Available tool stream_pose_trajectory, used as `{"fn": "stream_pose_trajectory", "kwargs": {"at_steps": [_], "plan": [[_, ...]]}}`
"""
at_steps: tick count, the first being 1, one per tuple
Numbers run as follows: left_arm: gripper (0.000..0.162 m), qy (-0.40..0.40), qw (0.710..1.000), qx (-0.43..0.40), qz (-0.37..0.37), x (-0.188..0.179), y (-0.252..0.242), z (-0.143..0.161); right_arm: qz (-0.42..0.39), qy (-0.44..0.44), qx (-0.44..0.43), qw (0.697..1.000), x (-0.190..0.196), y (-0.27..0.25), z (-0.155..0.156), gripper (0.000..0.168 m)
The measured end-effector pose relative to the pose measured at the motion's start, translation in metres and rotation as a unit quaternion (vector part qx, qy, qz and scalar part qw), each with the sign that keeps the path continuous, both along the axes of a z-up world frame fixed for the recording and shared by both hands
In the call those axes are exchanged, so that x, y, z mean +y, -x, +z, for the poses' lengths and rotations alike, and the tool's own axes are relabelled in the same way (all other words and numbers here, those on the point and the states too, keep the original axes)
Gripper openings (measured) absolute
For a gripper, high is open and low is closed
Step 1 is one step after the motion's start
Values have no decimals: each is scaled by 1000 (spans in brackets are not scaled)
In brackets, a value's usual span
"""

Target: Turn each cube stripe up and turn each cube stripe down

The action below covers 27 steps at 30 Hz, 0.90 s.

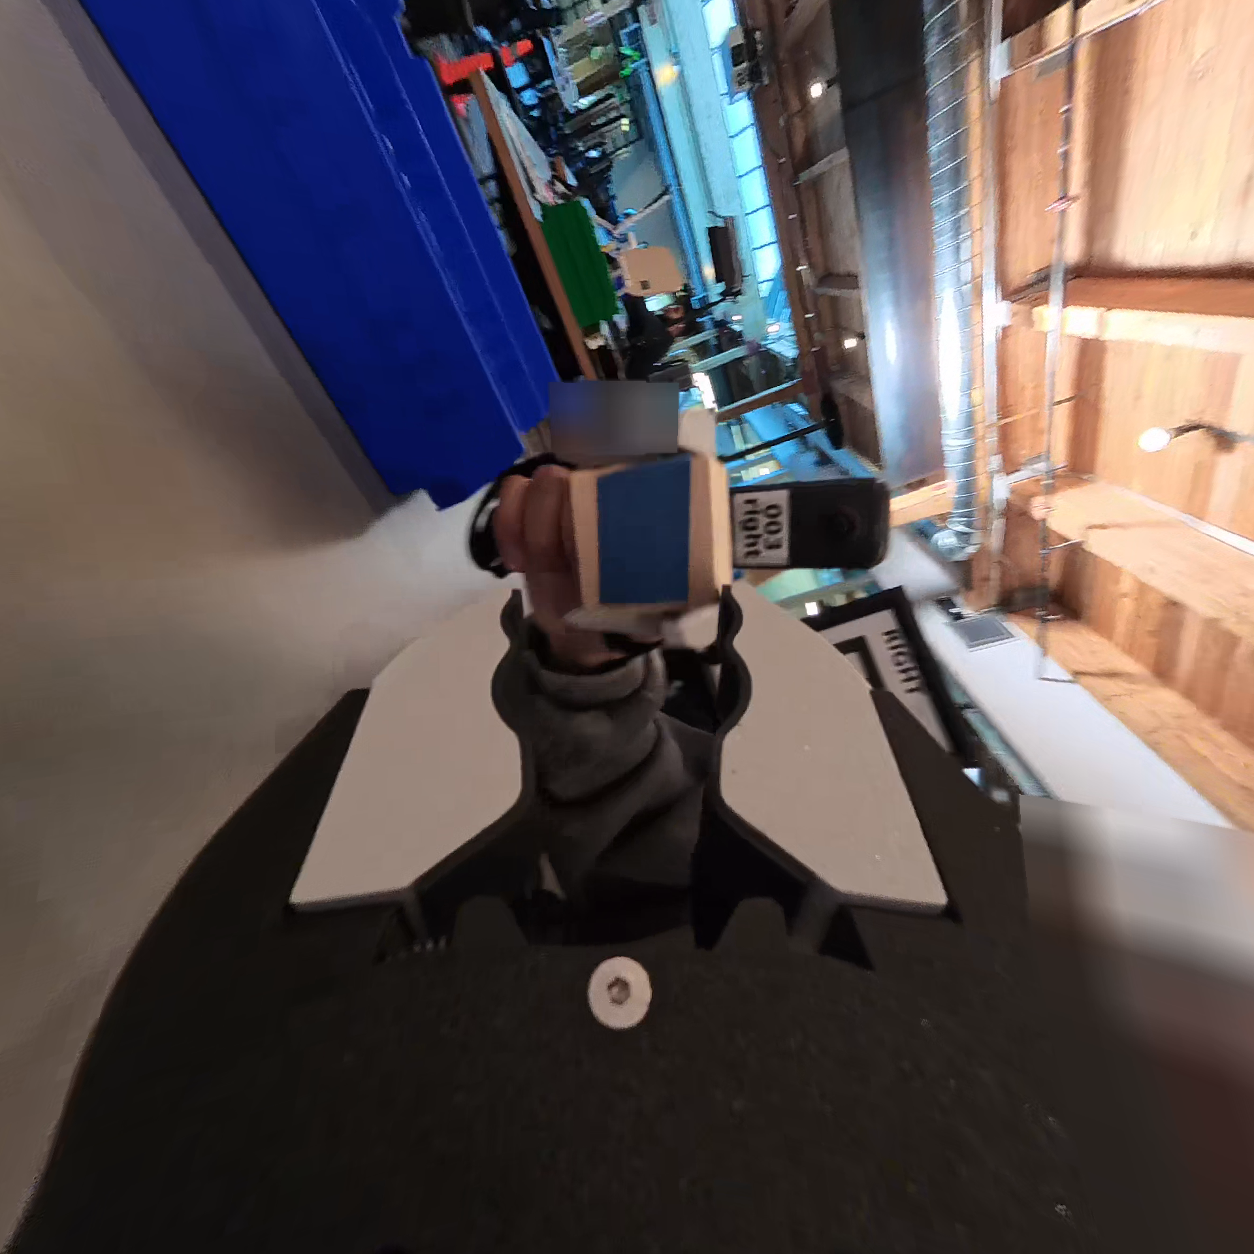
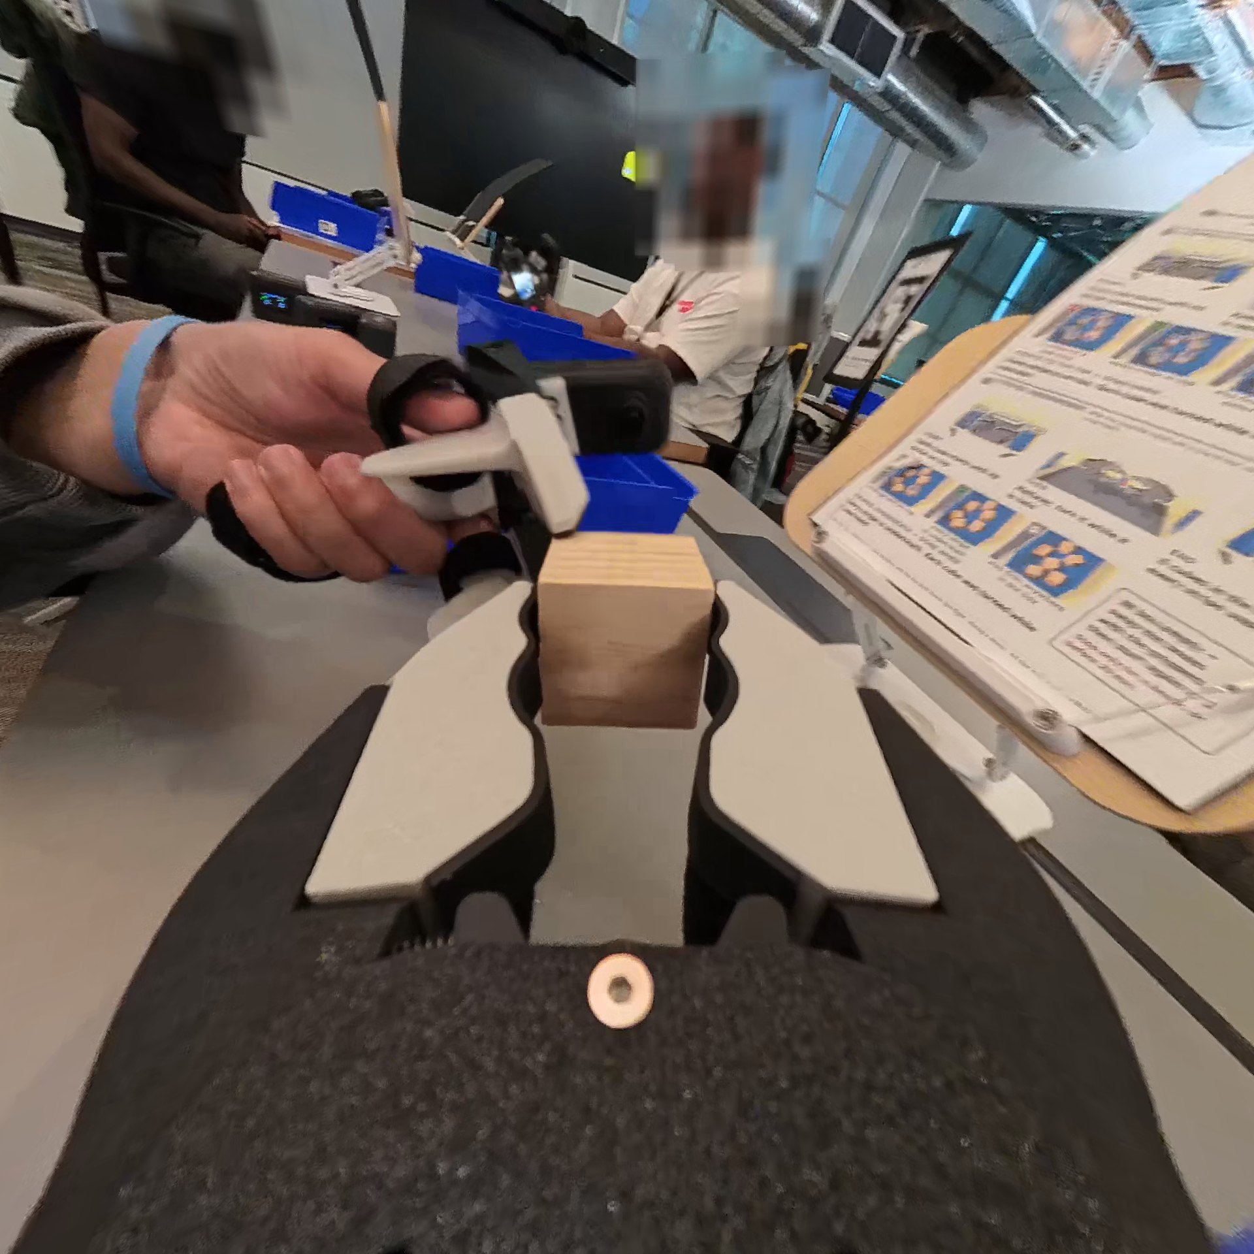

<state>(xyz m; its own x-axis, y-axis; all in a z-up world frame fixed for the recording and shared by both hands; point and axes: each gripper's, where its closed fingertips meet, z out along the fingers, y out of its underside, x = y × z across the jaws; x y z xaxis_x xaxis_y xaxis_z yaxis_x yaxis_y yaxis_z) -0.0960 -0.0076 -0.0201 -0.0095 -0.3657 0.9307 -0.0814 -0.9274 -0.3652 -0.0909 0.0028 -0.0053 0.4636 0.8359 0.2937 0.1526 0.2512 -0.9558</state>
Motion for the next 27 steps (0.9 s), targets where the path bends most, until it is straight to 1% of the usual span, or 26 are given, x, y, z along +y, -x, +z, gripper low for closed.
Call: {"fn": "stream_pose_trajectory", "kwargs": {"at_steps": [2, 3, 6, 8, 10, 12, 15, 17, 19, 23, 25, 27], "plan": [[52, -63, 996, 53, 30, 8, 12, 0, -53, 16, -5, 998, 8, -23, 14, 45], [53, -102, 990, 86, 51, 13, 20, 1, -84, 22, -6, 996, 12, -37, 25, 45], [52, -215, 952, 188, 110, 30, 49, 8, -181, 44, 10, 982, 32, -89, 59, 45], [49, -267, 926, 231, 136, 35, 65, 17, -247, 103, 15, 963, 56, -128, 70, 45], [47, -294, 911, 246, 153, 35, 75, 28, -323, 187, 9, 927, 89, -169, 66, 46], [46, -306, 906, 247, 157, 31, 80, 38, -373, 272, -2, 887, 126, -204, 48, 45], [43, -320, 901, 246, 158, 25, 84, 48, -422, 411, -29, 808, 170, -245, -6, 46], [43, -327, 896, 252, 162, 25, 88, 51, -432, 481, -42, 762, 185, -258, -46, 46], [43, -331, 893, 257, 167, 26, 92, 52, -446, 527, -67, 721, 192, -267, -83, 46], [42, -329, 894, 256, 165, 26, 97, 54, -459, 584, -100, 661, 195, -273, -140, 46], [42, -330, 892, 258, 167, 26, 99, 55, -465, 606, -109, 635, 193, -275, -158, 46], [42, -331, 891, 261, 168, 27, 101, 55, -467, 615, -120, 624, 193, -273, -169, 46]]}}
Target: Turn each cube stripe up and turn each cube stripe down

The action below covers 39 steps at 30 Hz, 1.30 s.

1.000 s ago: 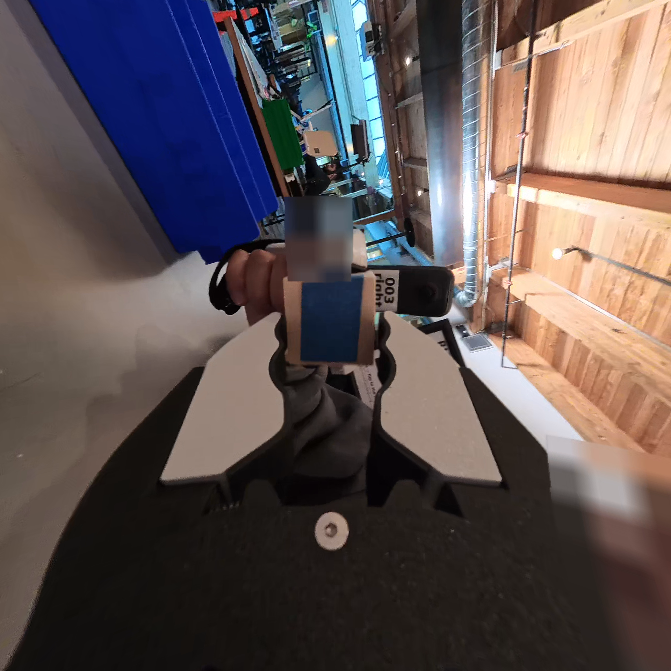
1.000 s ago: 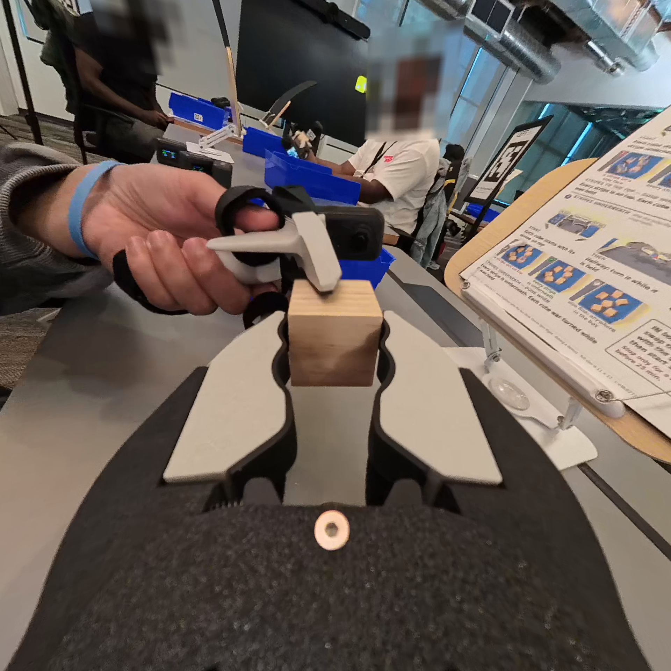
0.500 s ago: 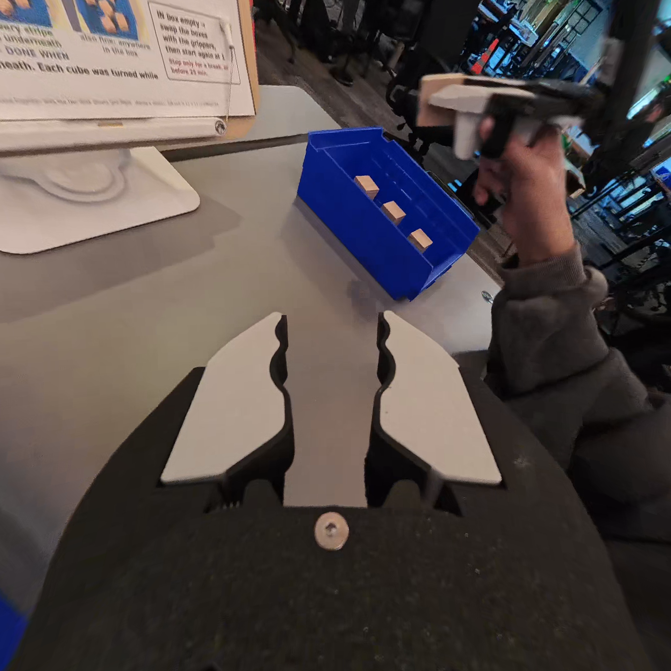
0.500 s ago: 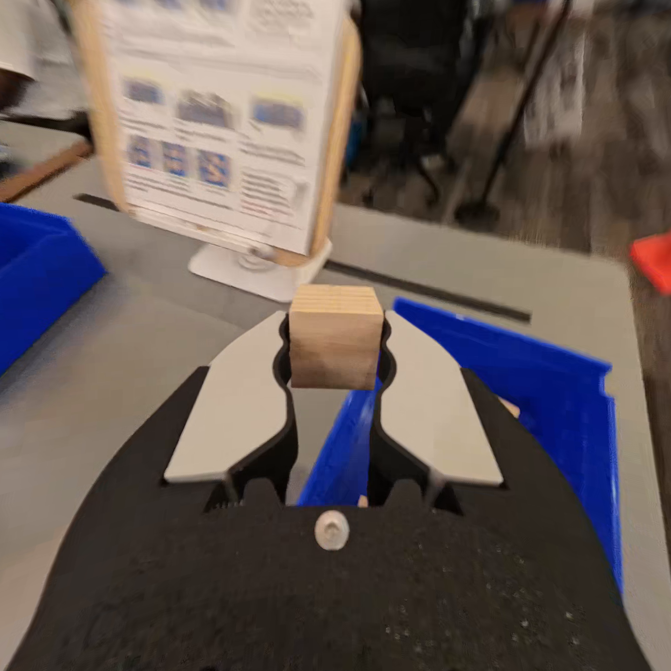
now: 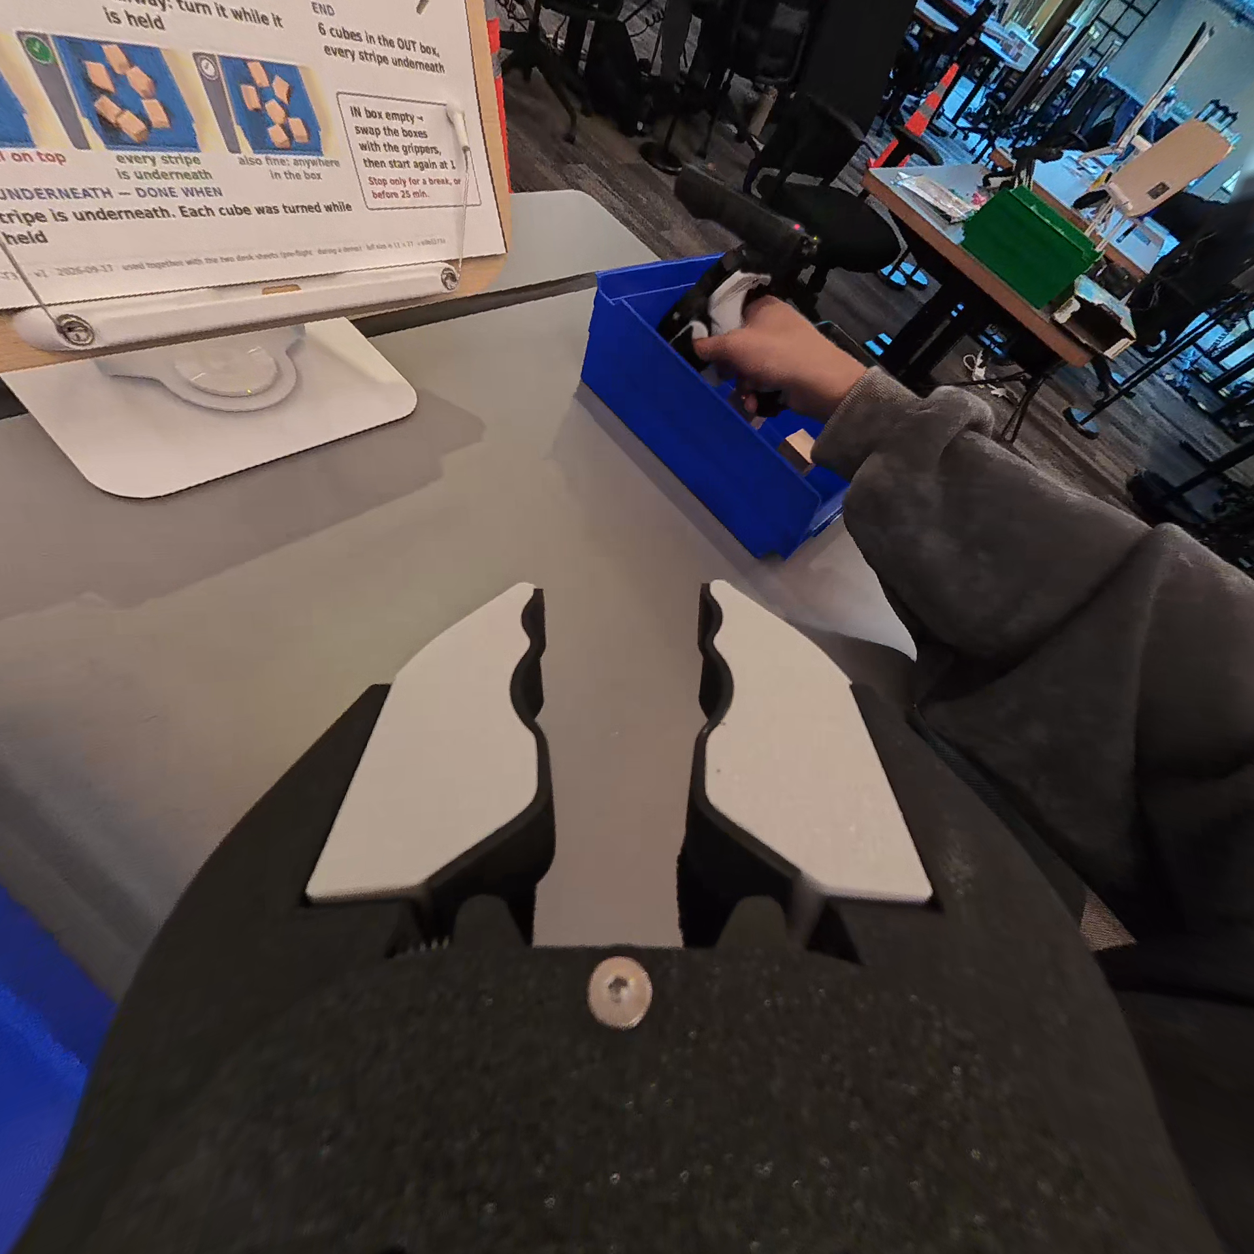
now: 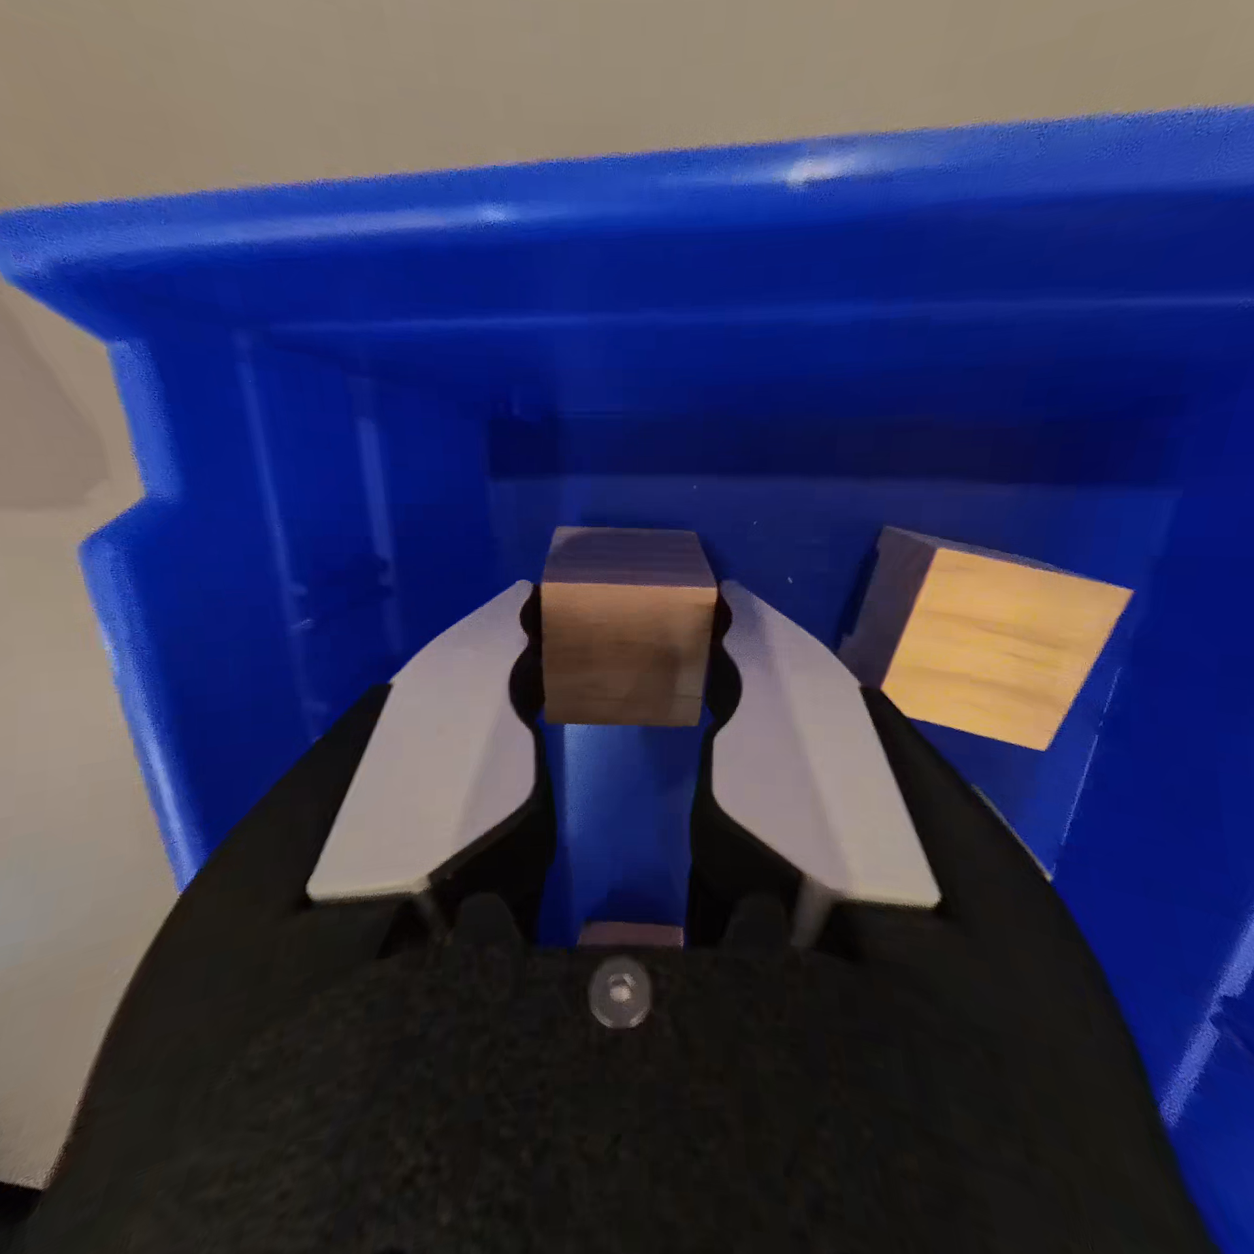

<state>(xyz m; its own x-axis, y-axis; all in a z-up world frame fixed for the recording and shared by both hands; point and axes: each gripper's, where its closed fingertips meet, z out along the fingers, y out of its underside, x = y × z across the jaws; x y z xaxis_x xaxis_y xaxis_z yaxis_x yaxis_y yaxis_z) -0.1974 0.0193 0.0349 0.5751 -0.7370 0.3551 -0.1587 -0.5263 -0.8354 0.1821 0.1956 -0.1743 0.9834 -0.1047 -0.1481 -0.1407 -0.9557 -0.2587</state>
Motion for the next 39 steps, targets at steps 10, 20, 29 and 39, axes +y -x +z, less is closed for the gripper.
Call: {"fn": "stream_pose_trajectory", "kwargs": {"at_steps": [10, 20, 29, 39], "plan": [[43, 6, 1000, 14, -2, 0, 3, -5, 23, -53, -47, 997, 12, -3, 20, 81], [44, 18, 999, 29, 8, 6, 6, -16, 197, -575, 207, 767, -111, 141, 259, 64], [45, 15, 993, 87, 76, 26, 60, -24, 301, -602, 294, 679, -218, 272, 150, 56], [54, 89, 931, 195, 295, 102, 192, -78, 352, -578, 250, 692, -217, 289, 114, 49]]}}
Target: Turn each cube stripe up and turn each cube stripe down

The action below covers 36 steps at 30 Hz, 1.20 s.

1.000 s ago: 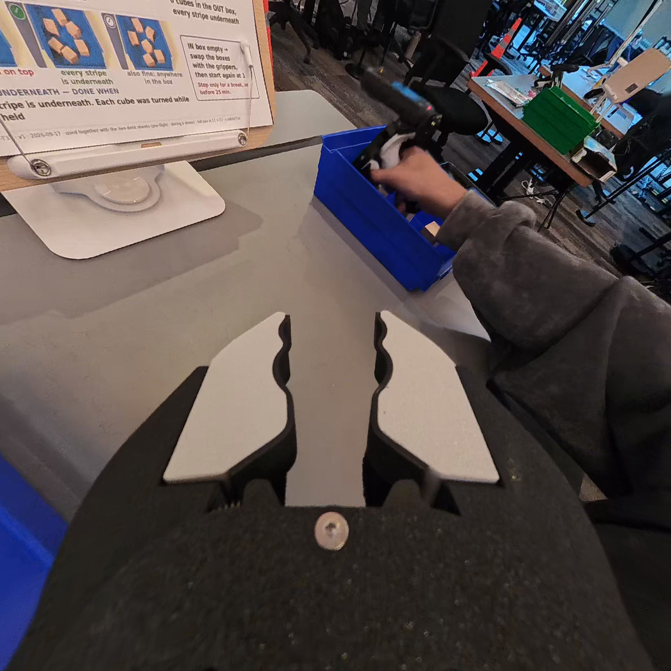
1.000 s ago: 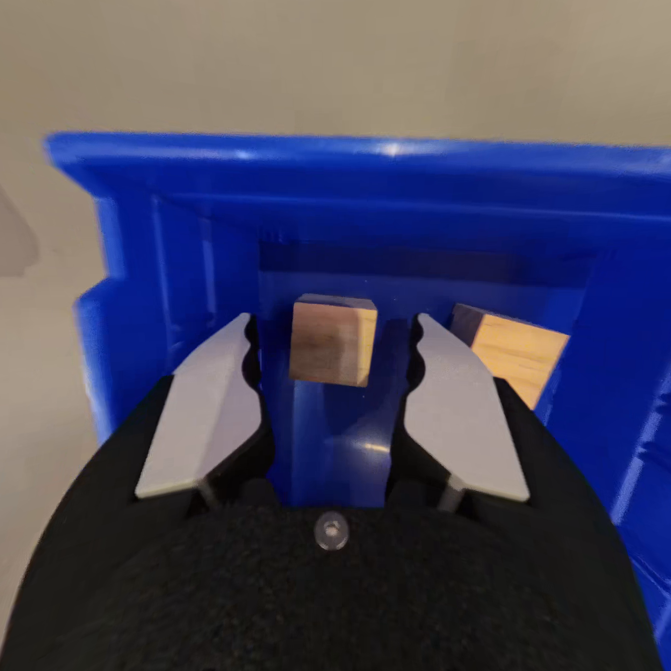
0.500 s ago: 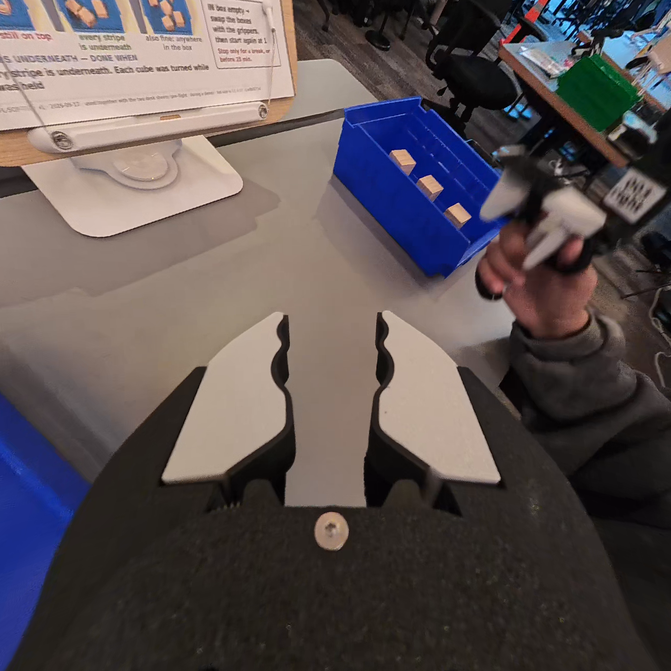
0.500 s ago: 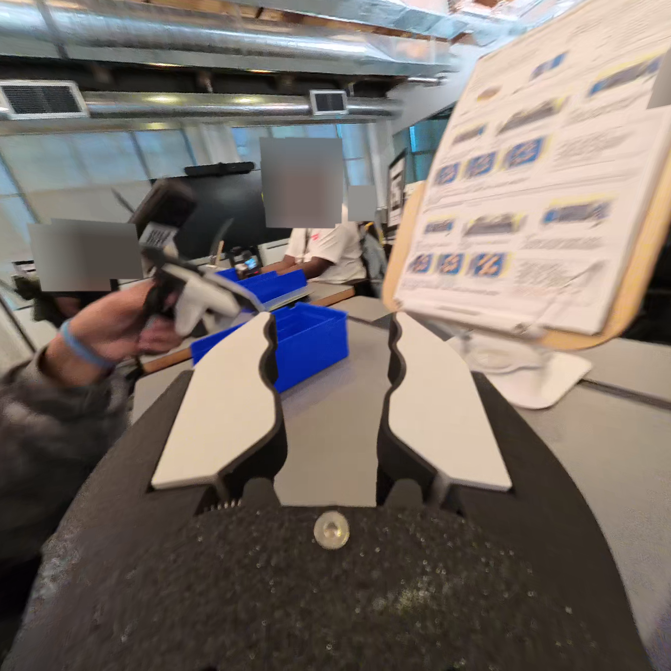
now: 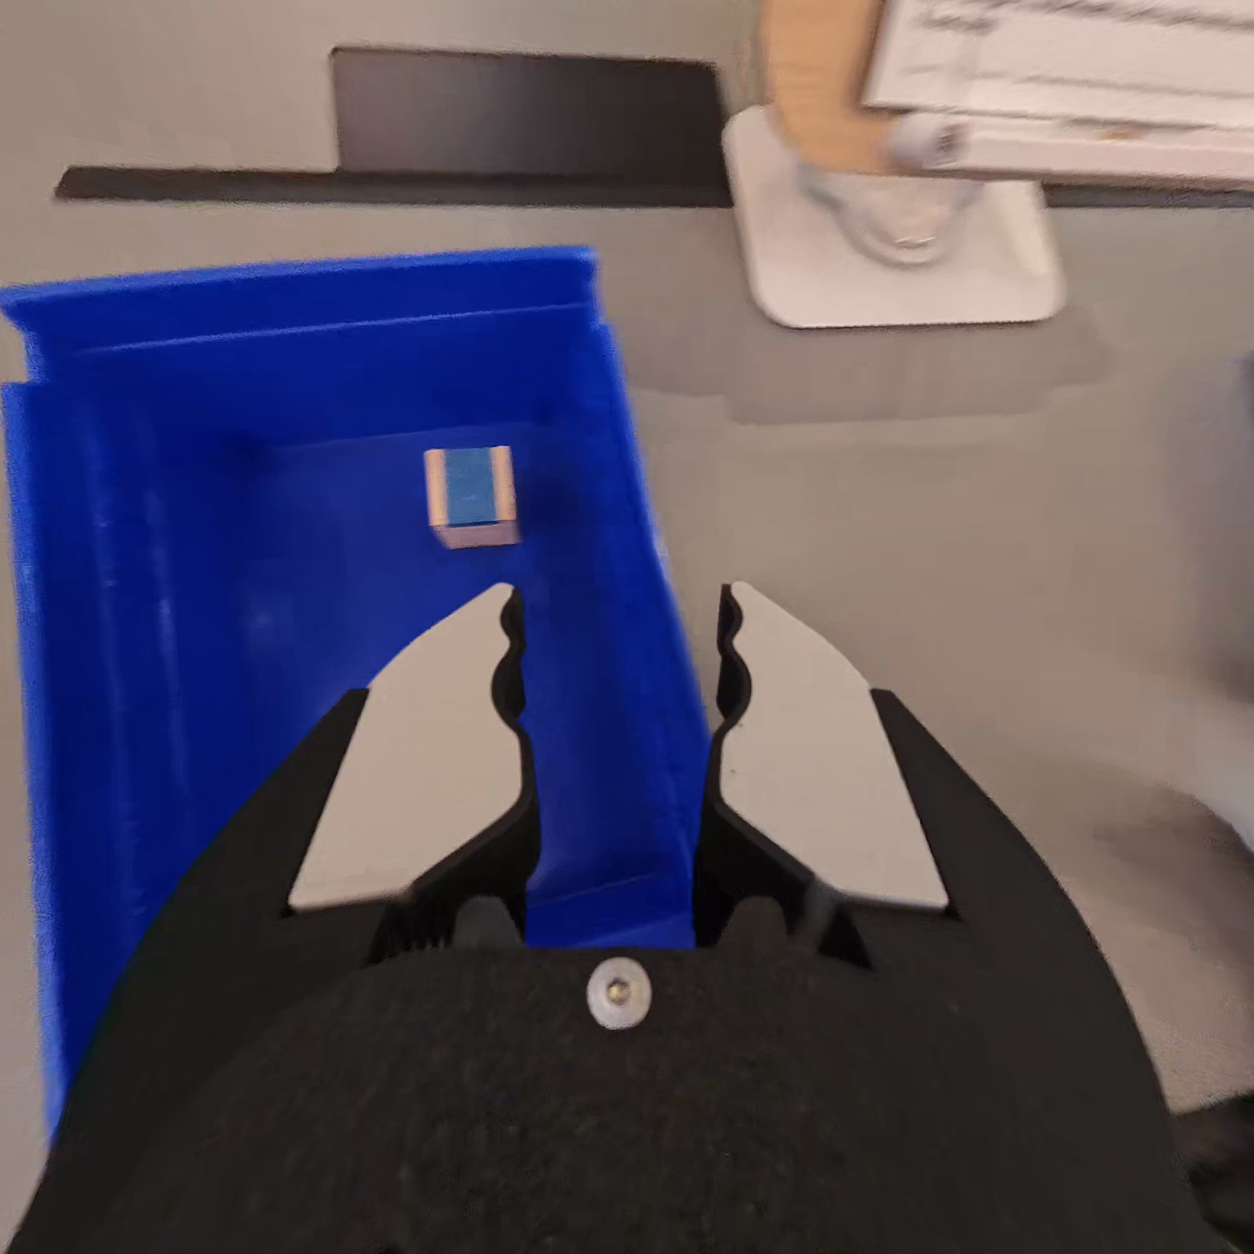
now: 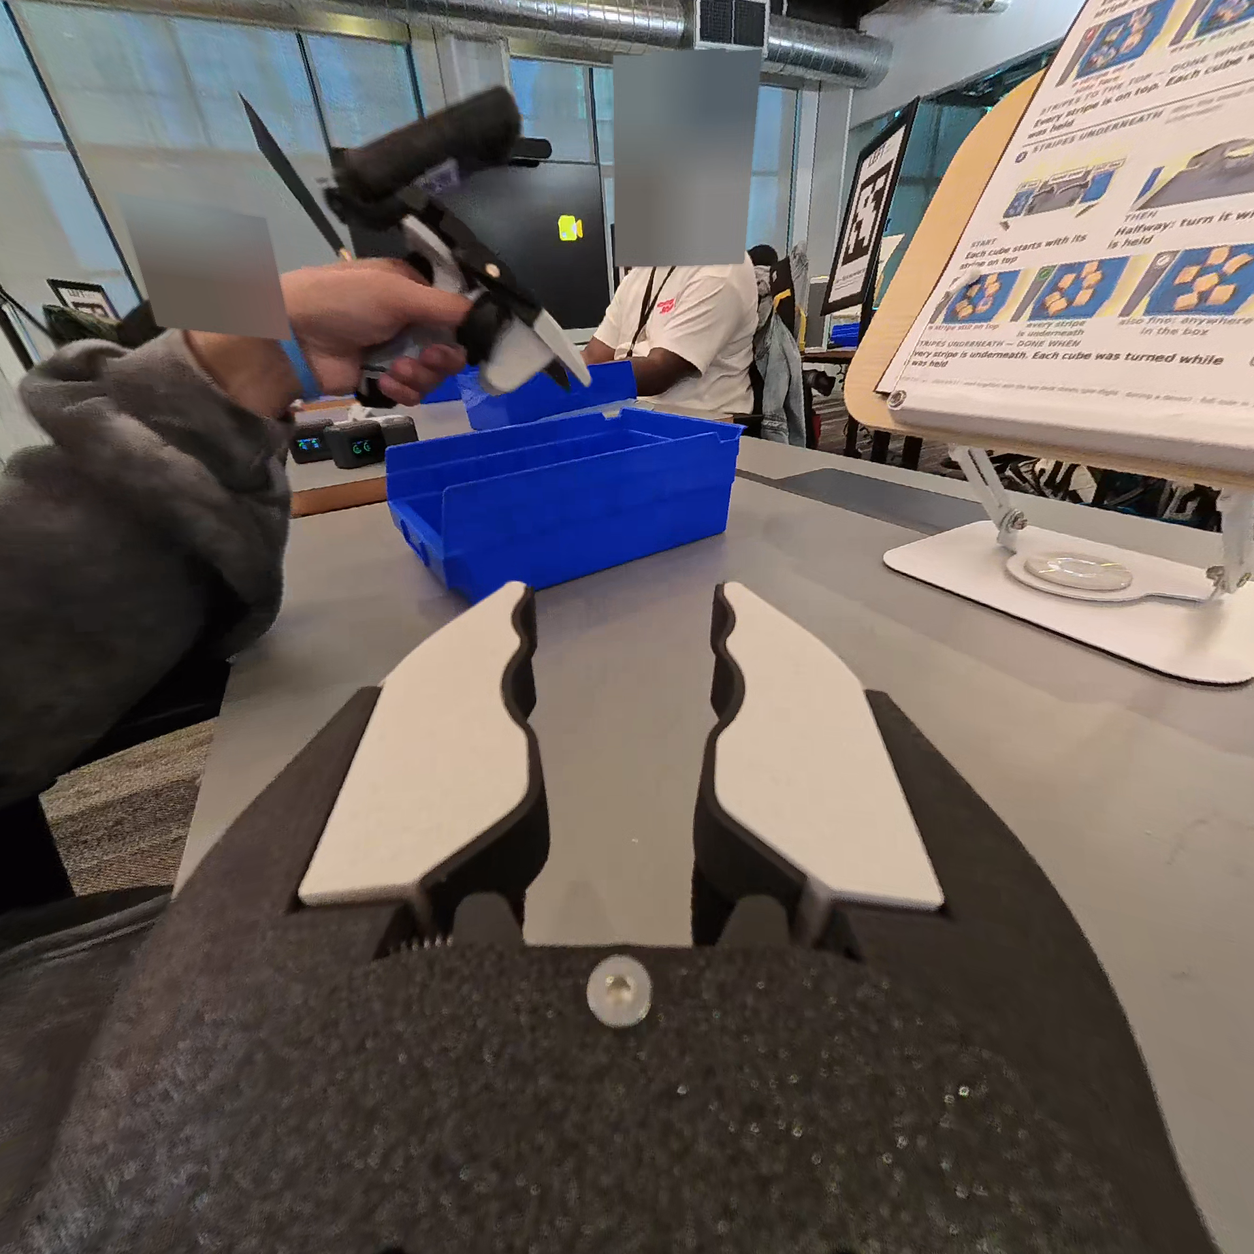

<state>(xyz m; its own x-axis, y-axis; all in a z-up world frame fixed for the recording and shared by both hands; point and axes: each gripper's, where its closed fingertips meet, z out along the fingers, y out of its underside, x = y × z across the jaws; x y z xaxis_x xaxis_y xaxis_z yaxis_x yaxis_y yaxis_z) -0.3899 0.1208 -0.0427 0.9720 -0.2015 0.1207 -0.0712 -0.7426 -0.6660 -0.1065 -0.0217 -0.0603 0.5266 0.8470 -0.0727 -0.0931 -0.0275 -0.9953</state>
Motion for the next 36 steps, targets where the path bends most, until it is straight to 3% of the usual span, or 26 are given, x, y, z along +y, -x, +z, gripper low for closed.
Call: {"fn": "stream_pose_trajectory", "kwargs": {"at_steps": [5, 9, 17, 19, 21, 24, 28, 33, 36], "plan": [[60, 110, 991, 66, 36, 45, 33, -51, 7, -3, -3, 1000, -3, 1, -1, 48], [60, 167, 982, 79, 32, 67, 32, -82, 7, 0, -3, 1000, -2, -1, -2, 47], [61, 230, 968, 92, 34, 83, 37, -129, 9, 11, -4, 1000, 0, -1, -6, 47], [59, 239, 966, 96, 39, 81, 45, -136, 12, 12, -7, 1000, 0, 0, -7, 47], [45, 238, 968, 78, 34, 79, 47, -138, 13, 14, -7, 1000, 0, 0, -8, 47], [45, 213, 976, 38, 29, 77, 49, -123, 14, 12, -4, 1000, 0, 0, -6, 47], [45, 152, 988, -13, 13, 67, 43, -70, 14, 17, 1, 1000, 0, -2, -6, 46], [45, 68, 995, -57, -52, 26, 6, 7, 5, 16, 10, 1000, 3, -9, -2, 45], [45, 30, 993, -55, -101, -3, -31, 32, -3, 24, 28, 999, 7, -17, 1, 44]]}}
